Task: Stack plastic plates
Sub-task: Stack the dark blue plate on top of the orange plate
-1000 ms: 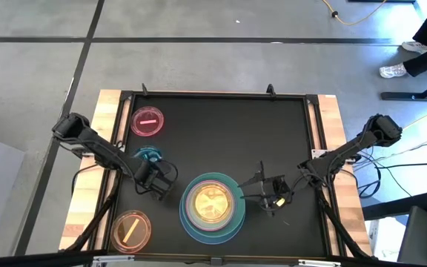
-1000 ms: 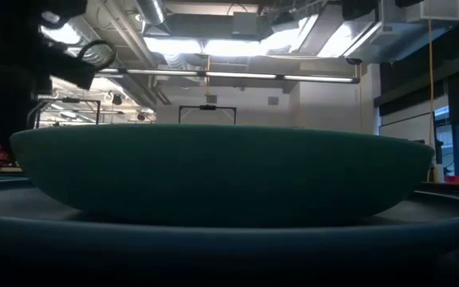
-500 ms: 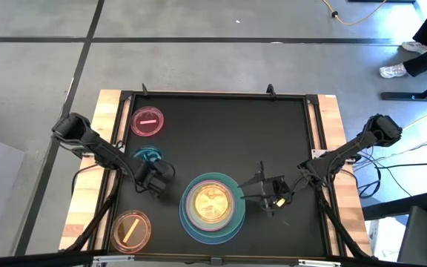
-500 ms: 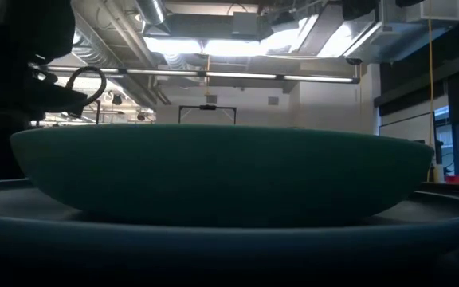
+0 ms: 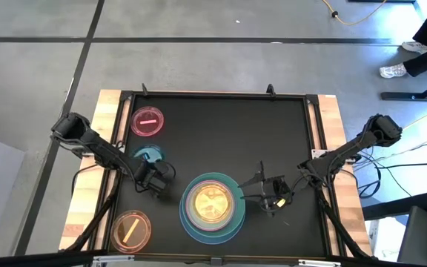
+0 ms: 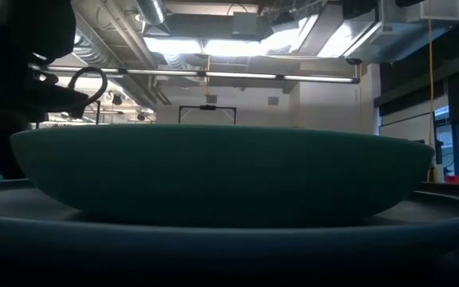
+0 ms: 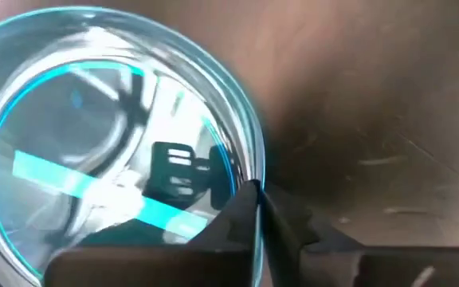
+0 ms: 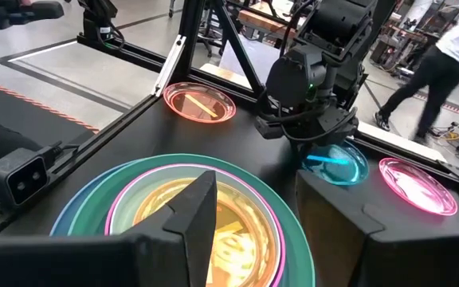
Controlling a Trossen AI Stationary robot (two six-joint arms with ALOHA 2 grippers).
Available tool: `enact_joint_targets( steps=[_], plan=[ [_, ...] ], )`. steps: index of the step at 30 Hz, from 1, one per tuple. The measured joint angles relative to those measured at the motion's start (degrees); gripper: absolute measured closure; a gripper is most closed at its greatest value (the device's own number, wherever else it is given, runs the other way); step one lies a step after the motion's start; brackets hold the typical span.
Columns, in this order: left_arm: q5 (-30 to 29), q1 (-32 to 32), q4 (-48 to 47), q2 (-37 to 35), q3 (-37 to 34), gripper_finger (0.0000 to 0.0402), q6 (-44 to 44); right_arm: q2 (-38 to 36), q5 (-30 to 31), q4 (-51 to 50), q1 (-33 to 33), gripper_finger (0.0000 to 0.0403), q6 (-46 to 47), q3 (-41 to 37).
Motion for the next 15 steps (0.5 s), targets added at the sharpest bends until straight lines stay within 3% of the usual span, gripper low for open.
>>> enact_joint_targets(
  steps=[6,15],
  plan=[
    [0.08,-1.29,-2.82,0.26,2.29,0.0394,0.05,0.0,2.48,0.02,0.04,0.0236,0.0,0.0],
    [-2.49,-4.45,-5.98,0.23,16.8,0.0397,5.49,0.0,4.83,0.01,0.02,0.0236,0.0,0.0]
  ],
)
